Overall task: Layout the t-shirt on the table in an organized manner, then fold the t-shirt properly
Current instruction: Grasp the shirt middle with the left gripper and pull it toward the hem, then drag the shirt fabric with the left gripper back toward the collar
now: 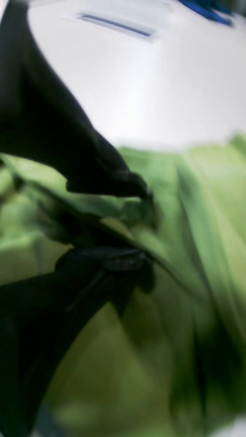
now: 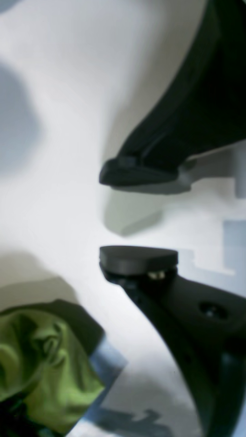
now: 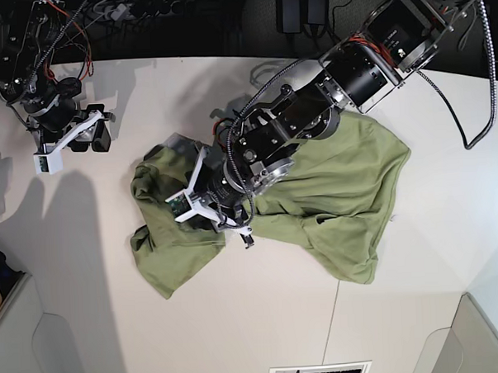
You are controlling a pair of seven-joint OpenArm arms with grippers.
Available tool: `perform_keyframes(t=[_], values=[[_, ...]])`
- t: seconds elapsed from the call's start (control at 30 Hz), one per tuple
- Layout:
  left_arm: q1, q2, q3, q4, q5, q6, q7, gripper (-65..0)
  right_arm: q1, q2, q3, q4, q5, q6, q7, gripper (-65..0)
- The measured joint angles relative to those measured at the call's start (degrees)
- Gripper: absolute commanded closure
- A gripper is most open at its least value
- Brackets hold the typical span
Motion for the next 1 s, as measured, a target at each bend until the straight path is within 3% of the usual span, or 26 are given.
perform_keyframes(t=[0.07,0.1,0.33,0.47,0.7,0.9,1.0], values=[[-1.25,-0.15,0.0,0.0,1.2,2.6,0.42,-1.4,0.0,0.0,0.0,0.0,-0.02,0.0,0.0,-28.0],[-2.12,-0.13,0.0,0.0,1.38,3.48,0.61,0.0,0.0,0.0,0.0,0.0,-0.02,0.0,0.02,-28.0],[-6.58,-0.96,0.0,4.46,1.36,4.9,4.74,0.0,0.0,0.0,0.0,0.0,-0.07,0.0,0.02,-28.0],[-10.75,-4.13,-0.48,9.81,1.46,8.52,5.2,0.0,0.0,0.0,0.0,0.0,-0.28,-0.02,0.07,-28.0],[-15.76,-8.92,-9.66,12.57,-0.35,11.15,5.07,0.0,0.02,0.0,0.0,0.0,-0.79,0.0,0.13,-28.0],[-16.46,-11.45,-21.0,2.4,-1.97,12.55,0.26,0.0,0.02,0.0,0.0,0.0,-0.63,0.0,0.24,-28.0],[-16.13,-11.45,-24.33,-7.89,-2.69,9.18,-1.33,0.0,0.07,0.0,0.0,0.0,-0.37,0.0,0.26,-28.0]])
